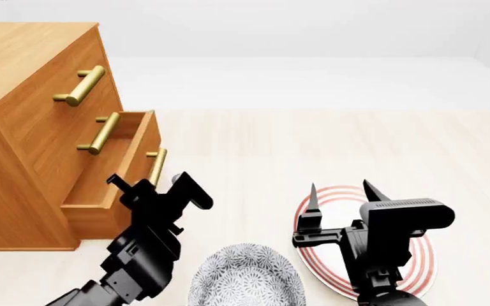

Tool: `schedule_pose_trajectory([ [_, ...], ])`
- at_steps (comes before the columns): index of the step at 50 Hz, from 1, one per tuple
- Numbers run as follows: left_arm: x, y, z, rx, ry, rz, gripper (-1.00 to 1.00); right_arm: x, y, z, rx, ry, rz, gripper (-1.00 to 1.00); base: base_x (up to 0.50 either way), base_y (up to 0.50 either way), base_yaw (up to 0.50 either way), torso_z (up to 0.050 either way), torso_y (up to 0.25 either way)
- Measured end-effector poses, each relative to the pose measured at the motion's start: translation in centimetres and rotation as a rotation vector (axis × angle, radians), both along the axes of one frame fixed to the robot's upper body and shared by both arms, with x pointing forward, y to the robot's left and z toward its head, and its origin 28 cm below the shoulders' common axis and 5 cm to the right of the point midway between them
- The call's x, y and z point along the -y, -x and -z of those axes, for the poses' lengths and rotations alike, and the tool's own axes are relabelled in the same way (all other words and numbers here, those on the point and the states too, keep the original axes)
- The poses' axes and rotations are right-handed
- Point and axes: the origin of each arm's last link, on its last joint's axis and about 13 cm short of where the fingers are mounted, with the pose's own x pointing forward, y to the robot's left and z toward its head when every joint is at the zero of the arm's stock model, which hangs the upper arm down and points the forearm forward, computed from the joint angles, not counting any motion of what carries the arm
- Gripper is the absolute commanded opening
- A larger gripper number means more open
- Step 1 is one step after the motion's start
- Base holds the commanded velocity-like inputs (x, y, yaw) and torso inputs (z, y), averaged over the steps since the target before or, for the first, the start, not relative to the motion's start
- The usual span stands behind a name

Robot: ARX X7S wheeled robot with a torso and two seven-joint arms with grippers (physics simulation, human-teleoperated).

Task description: Open the bottom drawer of the cabinet.

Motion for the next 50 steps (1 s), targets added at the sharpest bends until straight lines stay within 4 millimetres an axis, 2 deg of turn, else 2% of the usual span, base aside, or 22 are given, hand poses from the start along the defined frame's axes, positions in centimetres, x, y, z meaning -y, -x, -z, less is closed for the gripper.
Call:
schedule_pose_trajectory([
  [11, 0.7, 0.7, -0.8, 0.045, -0.037, 0.009, -1.0, 0.0, 0.0, 0.1, -0.003, -0.003, 0.0, 1.0, 0.0, 0.0, 0.0, 0.0, 0.0],
  [12, 0.7, 0.8, -0.9, 0.052, -0.036, 0.013, 1.0, 0.0, 0.0, 0.2, -0.003, -0.003, 0.001, 1.0, 0.0, 0.0, 0.0, 0.0, 0.0],
  [18, 1.1, 1.9, -2.3, 0.097, -0.003, 0.05, 1.0, 0.1, 0.0, 0.2, -0.005, -0.003, 0.001, 1.0, 0.0, 0.0, 0.0, 0.0, 0.0],
  [28, 1.2, 3.7, -5.9, 0.202, 0.118, 0.084, 1.0, 0.0, -0.1, 0.3, -0.007, -0.005, 0.0, 1.0, 0.0, 0.0, 0.0, 0.0, 0.0],
  [40, 0.4, 3.9, -9.4, 0.247, 0.4, 0.014, 1.0, 0.0, -0.2, 0.3, -0.009, -0.006, 0.0, 1.0, 0.0, 0.0, 0.0, 0.0, 0.0],
  [50, -0.7, 3.5, -10.2, 0.156, 0.59, -0.056, 1.0, 0.0, -0.2, 0.2, -0.008, -0.006, 0.0, 1.0, 0.0, 0.0, 0.0, 0.0, 0.0],
])
